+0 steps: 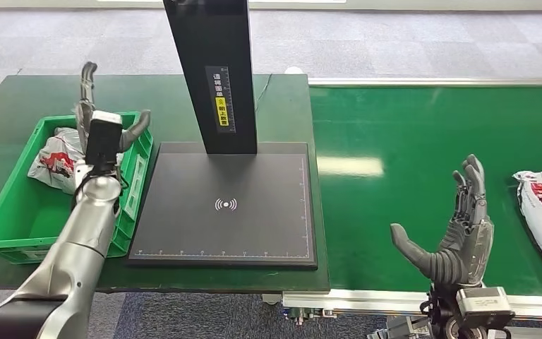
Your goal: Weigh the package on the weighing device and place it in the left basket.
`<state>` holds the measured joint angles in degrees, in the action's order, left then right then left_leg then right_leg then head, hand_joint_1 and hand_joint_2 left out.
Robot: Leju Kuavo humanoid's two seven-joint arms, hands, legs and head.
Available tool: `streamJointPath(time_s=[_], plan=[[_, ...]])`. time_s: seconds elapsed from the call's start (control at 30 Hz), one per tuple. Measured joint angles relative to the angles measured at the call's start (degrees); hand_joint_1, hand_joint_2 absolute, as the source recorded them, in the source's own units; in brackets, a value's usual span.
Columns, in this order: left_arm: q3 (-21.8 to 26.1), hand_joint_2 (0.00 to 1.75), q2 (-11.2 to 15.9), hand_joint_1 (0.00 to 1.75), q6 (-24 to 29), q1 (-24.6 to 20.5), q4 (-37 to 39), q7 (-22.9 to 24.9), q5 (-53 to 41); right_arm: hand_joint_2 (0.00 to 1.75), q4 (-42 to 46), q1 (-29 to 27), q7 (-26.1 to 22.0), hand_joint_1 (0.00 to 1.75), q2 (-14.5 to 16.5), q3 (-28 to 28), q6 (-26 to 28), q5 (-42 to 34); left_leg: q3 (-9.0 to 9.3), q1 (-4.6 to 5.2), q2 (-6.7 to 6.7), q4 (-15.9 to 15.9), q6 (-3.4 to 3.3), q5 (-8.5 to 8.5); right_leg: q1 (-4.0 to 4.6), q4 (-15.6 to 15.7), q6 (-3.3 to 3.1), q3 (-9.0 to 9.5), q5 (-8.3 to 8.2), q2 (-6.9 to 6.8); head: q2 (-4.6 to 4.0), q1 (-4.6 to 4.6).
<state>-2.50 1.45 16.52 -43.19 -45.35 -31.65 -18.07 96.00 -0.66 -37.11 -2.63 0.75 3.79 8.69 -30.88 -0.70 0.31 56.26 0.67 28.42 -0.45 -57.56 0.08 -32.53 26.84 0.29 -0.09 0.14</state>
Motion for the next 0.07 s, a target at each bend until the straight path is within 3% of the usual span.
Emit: streamJointPath(time_s=[0.07], plan=[[-1.89,1.75,-0.54,0.0,-2.54,2.29,-1.56,-0.18,2.04,1.75,-1.27,0.57,2.56,0.0,-0.23,-0.04,-6.22,-5.2,0.0,0.0,-0.01,0.0,0.0,0.0,0.0,0.01,0.0,0.0,0.0,-0.01,0.01,0.0]])
